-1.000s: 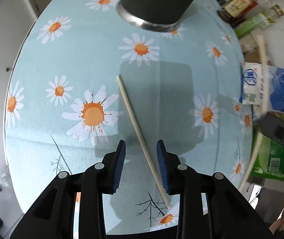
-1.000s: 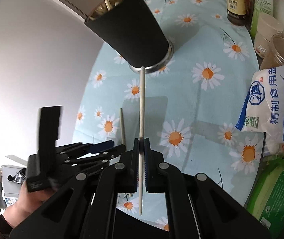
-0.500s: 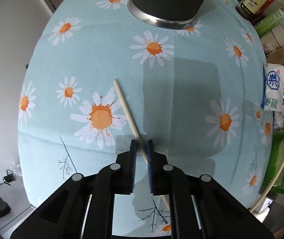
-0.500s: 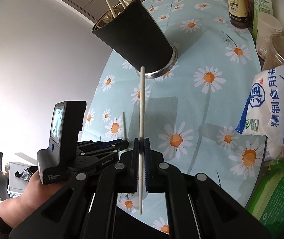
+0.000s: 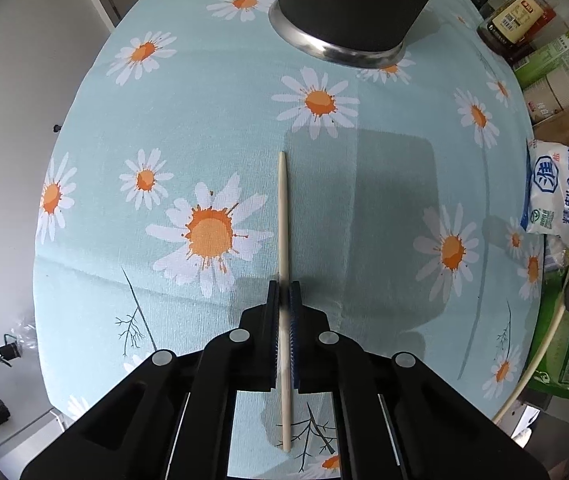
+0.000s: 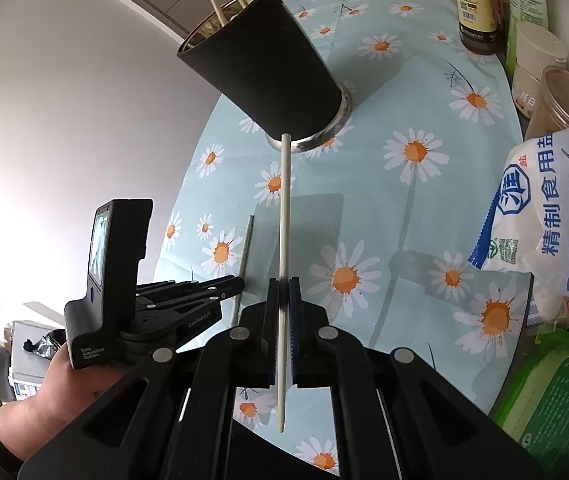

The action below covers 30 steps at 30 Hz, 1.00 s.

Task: Organize utensils
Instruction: 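Lift both chopsticks upright and carry them over the black holder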

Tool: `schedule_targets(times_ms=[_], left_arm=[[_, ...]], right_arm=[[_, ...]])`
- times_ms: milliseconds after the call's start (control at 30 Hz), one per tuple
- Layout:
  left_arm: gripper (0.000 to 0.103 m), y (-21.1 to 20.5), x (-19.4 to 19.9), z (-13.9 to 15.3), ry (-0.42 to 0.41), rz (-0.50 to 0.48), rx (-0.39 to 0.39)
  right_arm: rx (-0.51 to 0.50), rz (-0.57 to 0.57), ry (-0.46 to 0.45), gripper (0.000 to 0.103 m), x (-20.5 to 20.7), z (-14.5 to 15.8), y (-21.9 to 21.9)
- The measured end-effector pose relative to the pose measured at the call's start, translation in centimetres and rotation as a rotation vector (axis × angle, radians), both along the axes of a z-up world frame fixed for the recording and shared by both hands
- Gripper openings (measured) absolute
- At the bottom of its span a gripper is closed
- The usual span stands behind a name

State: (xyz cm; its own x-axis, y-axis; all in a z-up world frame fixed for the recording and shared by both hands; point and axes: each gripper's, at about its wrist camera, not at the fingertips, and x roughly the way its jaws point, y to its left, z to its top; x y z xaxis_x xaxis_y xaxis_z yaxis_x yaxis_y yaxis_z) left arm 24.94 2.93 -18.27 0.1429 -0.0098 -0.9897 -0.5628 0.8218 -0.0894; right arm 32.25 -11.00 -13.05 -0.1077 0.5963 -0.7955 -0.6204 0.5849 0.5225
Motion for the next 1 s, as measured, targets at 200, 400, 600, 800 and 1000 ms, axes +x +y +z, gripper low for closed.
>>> schedule_targets(times_ms=[200, 400, 600, 800, 1000], left_arm=[[0.003, 0.8, -1.7, 0.4, -0.048, -0.031, -0.017], [0.003, 1.8, -4.0, 2.1, -0.118, -0.081, -0.027], [0.003, 3.0, -5.5, 5.7, -0.206, -0.151, 0.009], [0.003, 3.8, -5.8, 9.1, -0.309, -0.196, -0.003], [0.003, 5.2, -4.8, 11.1, -0.386, -0.231, -0.012]], right_arm=[[-0.014, -0.026, -0.019, 0.005, -0.9, 0.1, 0.3], [-0.04, -0.059, -0.054, 0.005, -2.3, 0.3, 1.0], [-0.07, -0.086, -0.077, 0.005, -3.7, 0.3, 2.4], [-0.082, -0.118, -0.088, 0.005, -4.3, 0.7, 3.6], [-0.062, -0.144, -0.102, 0.006, -4.3, 1.7, 5.0]])
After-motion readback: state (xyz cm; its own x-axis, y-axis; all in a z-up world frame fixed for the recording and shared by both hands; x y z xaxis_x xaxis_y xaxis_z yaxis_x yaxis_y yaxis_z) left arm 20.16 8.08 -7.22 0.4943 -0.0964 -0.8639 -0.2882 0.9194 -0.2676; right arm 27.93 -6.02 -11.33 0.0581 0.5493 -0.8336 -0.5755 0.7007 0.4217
